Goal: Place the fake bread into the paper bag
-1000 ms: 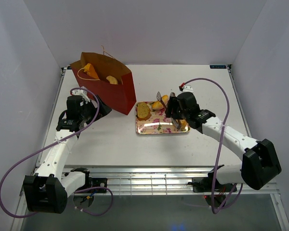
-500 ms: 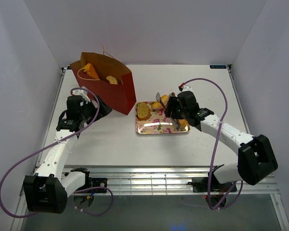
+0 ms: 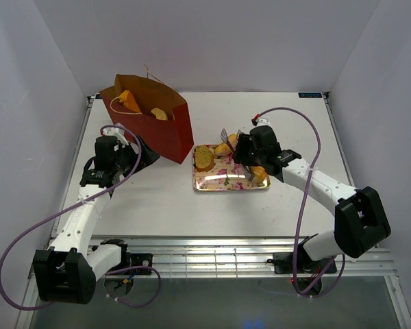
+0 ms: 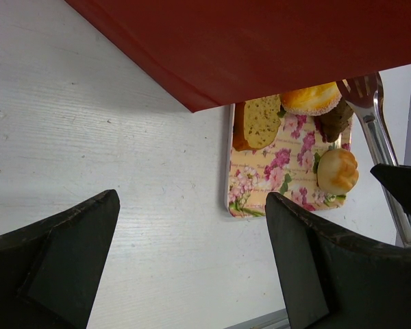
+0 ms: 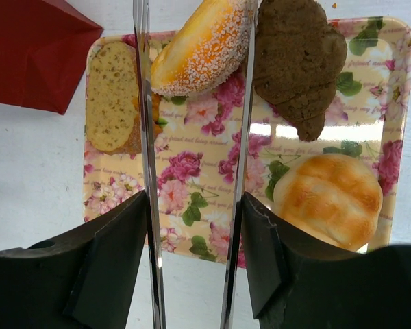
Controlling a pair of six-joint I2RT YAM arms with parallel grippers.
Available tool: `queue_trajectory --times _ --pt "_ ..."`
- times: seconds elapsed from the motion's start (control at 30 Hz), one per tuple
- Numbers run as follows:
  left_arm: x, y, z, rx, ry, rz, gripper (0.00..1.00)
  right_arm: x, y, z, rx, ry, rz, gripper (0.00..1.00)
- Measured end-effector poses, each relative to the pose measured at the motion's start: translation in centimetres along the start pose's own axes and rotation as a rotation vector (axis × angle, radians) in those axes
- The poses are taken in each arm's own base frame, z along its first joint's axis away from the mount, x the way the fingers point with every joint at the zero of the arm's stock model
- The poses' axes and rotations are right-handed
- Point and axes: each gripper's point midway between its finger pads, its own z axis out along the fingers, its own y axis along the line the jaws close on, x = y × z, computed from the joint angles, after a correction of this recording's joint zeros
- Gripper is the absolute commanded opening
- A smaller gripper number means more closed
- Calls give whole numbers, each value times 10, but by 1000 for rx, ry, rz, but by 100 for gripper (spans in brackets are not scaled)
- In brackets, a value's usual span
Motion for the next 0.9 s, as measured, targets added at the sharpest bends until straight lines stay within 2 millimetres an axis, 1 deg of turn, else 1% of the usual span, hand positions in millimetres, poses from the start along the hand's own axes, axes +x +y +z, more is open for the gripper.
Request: queue_trajectory --times 0.17,0.3,0.5,0.9 --pt "1 0 0 3 4 -1 98 -8 2 0 6 -13 0 58" --pt "1 -1 0 7 6 -1 98 -9 -2 -1 30 -14 -11 58" --pt "2 -2 0 11 9 -2 98 -14 -2 -2 37 -21 -25 56" --pt "2 -3 0 19 10 -5 97 -13 -6 -7 55 -16 -28 55"
